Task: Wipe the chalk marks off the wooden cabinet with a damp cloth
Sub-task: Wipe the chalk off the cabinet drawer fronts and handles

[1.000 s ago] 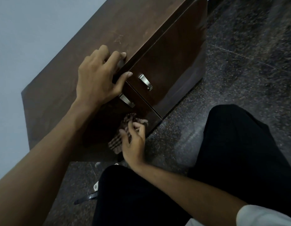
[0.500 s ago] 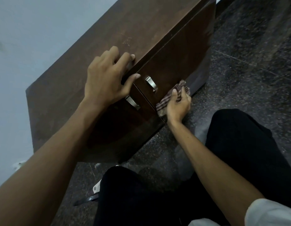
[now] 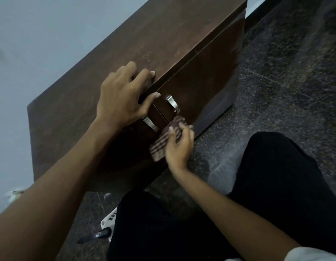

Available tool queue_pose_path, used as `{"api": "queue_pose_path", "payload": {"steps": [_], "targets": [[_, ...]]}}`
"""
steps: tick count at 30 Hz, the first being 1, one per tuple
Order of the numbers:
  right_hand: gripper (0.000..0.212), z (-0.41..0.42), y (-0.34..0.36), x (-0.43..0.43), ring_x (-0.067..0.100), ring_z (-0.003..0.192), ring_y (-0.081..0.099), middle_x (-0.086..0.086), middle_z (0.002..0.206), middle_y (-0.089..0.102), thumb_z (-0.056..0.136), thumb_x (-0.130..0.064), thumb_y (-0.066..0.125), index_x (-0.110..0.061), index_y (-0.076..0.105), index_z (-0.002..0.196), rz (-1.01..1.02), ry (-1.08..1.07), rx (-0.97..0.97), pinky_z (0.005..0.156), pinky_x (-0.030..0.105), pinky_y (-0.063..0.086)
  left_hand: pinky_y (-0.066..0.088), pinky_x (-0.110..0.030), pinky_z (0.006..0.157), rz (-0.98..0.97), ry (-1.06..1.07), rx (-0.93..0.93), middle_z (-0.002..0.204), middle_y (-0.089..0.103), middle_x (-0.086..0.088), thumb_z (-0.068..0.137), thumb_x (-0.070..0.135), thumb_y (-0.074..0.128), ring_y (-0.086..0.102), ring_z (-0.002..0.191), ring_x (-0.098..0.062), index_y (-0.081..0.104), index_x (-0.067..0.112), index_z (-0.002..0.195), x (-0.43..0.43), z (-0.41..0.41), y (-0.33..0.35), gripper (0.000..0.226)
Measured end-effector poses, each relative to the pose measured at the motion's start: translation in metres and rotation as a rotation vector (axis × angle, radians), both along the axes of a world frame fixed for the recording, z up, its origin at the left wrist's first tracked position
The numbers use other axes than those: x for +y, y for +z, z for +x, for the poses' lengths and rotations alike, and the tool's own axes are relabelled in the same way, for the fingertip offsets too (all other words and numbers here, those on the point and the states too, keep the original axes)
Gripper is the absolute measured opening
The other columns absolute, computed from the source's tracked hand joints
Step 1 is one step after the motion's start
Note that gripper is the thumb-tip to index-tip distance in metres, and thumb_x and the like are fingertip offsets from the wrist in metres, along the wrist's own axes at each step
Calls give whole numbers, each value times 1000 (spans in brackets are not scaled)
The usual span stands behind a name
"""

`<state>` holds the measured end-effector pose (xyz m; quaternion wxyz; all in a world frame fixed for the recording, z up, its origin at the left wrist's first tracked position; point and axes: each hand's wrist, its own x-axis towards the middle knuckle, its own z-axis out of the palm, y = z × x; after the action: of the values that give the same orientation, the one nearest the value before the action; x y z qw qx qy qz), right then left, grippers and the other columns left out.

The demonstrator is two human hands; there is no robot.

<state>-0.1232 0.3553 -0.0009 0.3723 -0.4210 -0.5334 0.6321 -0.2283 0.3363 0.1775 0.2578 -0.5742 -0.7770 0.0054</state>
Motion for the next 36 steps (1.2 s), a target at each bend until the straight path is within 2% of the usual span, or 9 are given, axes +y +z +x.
{"api": "queue_pose_path", "payload": {"steps": [5,7,11,16,19,23,30,32,36], "targets": [[37,-3,13,70,20,126,52,7,134,51,99,-30,59,-14,60,133,-102,-118,38,106,32,45,43,-41,61,-13,-4,8,93,51,-12,93,50,63,48,75,-28,63,10,118,0,-2,1,48],[37,0,26,80,16,128,51,3,134,53,98,-29,62,-15,61,132,-38,-124,74,107,28,45,42,-40,61,-17,-7,11,92,51,-12,93,50,63,48,75,-28,63,10,118,0,-2,1,47],[35,7,53,77,-2,105,56,-5,112,55,94,-12,66,-12,65,130,260,-87,146,95,12,47,41,-38,60,-18,-7,14,92,51,-11,93,50,63,48,73,-26,63,10,117,1,0,2,46],[35,8,49,82,20,102,62,9,112,60,92,-1,66,-9,68,126,724,-36,151,87,32,56,38,-36,59,-29,2,34,90,50,-10,92,49,64,46,71,-25,63,10,114,1,1,3,45],[34,7,33,90,26,100,63,9,112,61,93,0,64,-13,69,125,841,-30,149,80,41,56,35,-34,59,-34,13,40,89,50,-8,92,48,66,46,70,-23,64,10,113,2,3,5,43],[42,12,1,93,25,106,62,10,115,61,88,11,63,-10,69,124,735,19,91,90,37,56,37,-34,59,-30,14,25,89,50,-7,91,47,67,46,69,-22,65,11,113,1,5,5,42],[36,9,2,95,-14,98,48,11,108,56,91,2,66,3,63,127,383,-133,34,84,-2,37,32,-31,59,-48,18,5,87,48,-6,92,47,67,37,70,-16,64,11,113,1,6,7,42],[38,1,16,123,-6,92,48,8,107,55,95,-11,64,-2,60,132,247,-235,39,80,0,37,30,-30,59,-50,12,5,87,47,-6,92,46,68,34,70,-15,61,12,113,1,5,6,41],[41,-7,33,223,23,121,56,15,131,61,99,-23,60,-9,58,137,103,-334,-60,104,29,42,29,-29,59,-53,-6,3,86,46,-5,91,48,65,31,70,-13,54,15,112,3,2,6,41]]}}
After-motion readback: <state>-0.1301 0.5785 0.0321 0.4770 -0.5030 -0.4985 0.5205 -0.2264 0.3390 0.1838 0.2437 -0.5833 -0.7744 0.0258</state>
